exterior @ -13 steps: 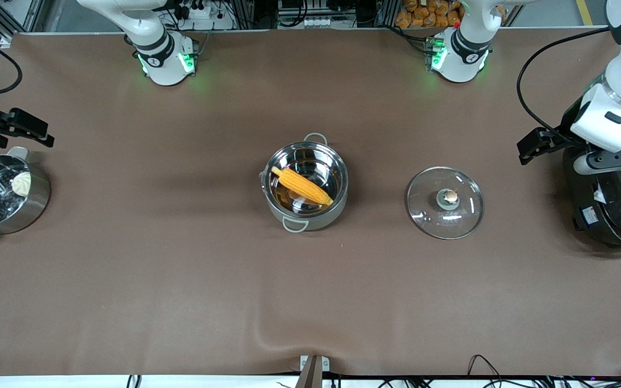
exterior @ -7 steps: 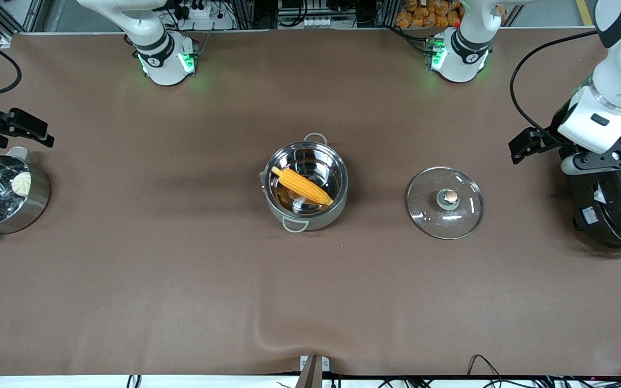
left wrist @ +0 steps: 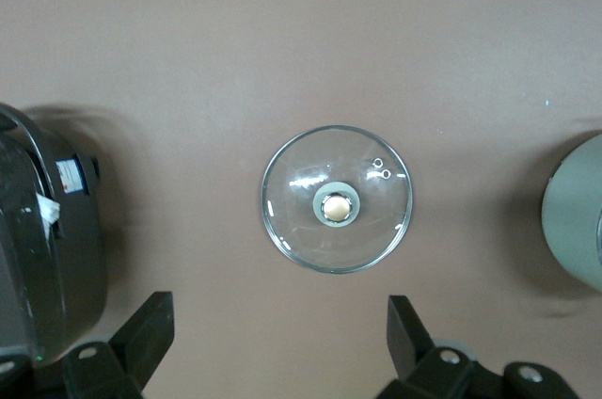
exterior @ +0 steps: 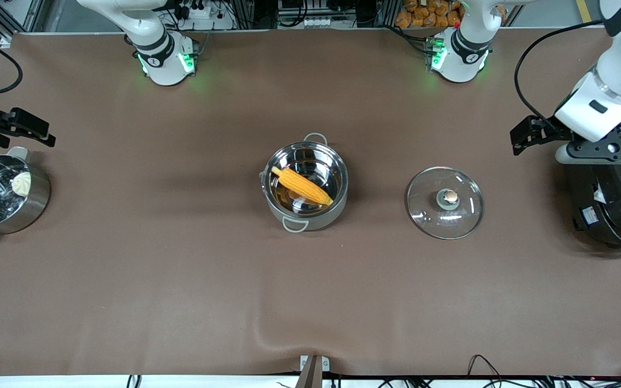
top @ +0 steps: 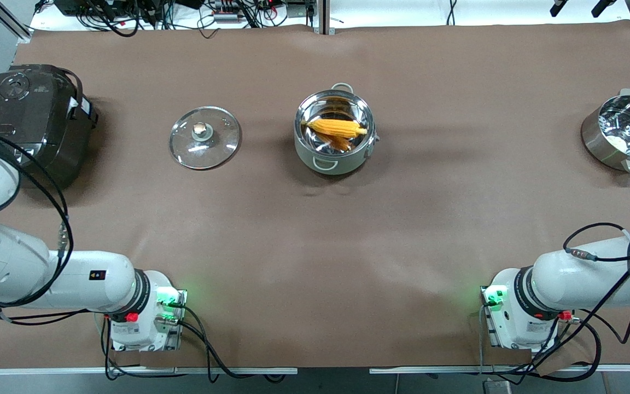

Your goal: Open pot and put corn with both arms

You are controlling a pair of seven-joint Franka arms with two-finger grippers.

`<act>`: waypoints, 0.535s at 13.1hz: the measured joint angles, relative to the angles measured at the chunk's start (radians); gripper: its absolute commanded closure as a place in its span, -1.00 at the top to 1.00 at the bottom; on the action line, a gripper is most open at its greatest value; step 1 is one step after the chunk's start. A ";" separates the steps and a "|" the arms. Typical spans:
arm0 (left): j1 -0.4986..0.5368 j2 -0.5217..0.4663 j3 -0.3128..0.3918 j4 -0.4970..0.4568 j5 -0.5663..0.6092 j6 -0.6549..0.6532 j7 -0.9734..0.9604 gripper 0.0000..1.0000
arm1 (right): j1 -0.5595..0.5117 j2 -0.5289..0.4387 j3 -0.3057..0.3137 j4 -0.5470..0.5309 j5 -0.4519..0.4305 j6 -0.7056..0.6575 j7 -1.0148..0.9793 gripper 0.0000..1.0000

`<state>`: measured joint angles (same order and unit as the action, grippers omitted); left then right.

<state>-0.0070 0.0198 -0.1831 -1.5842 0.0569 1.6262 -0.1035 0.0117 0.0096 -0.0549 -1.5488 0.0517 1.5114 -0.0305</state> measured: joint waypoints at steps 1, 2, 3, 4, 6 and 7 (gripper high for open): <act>0.001 0.000 0.002 0.007 0.000 -0.008 0.009 1.00 | 0.000 0.000 0.000 0.000 0.000 0.000 0.000 1.00; 0.003 0.000 0.002 0.014 0.000 -0.019 0.012 1.00 | 0.000 0.000 0.000 0.000 0.000 -0.001 0.000 1.00; 0.008 -0.001 0.002 0.020 -0.001 -0.027 0.013 1.00 | 0.000 0.000 0.000 0.000 0.000 -0.001 0.000 1.00; 0.016 -0.001 0.003 0.024 -0.009 -0.032 0.013 1.00 | 0.000 0.000 0.000 0.000 0.000 -0.001 0.000 1.00; 0.034 -0.001 0.003 0.026 -0.030 -0.036 0.020 1.00 | 0.000 0.000 0.003 0.000 0.001 -0.001 0.000 1.00; 0.038 -0.001 0.004 0.026 -0.035 -0.037 0.023 1.00 | 0.000 0.000 0.005 0.000 0.001 -0.001 0.000 1.00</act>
<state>0.0312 0.0193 -0.1793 -1.5584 0.0222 1.5893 -0.0810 0.0117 0.0096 -0.0502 -1.5488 0.0524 1.5102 -0.0307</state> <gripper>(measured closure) 0.000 0.000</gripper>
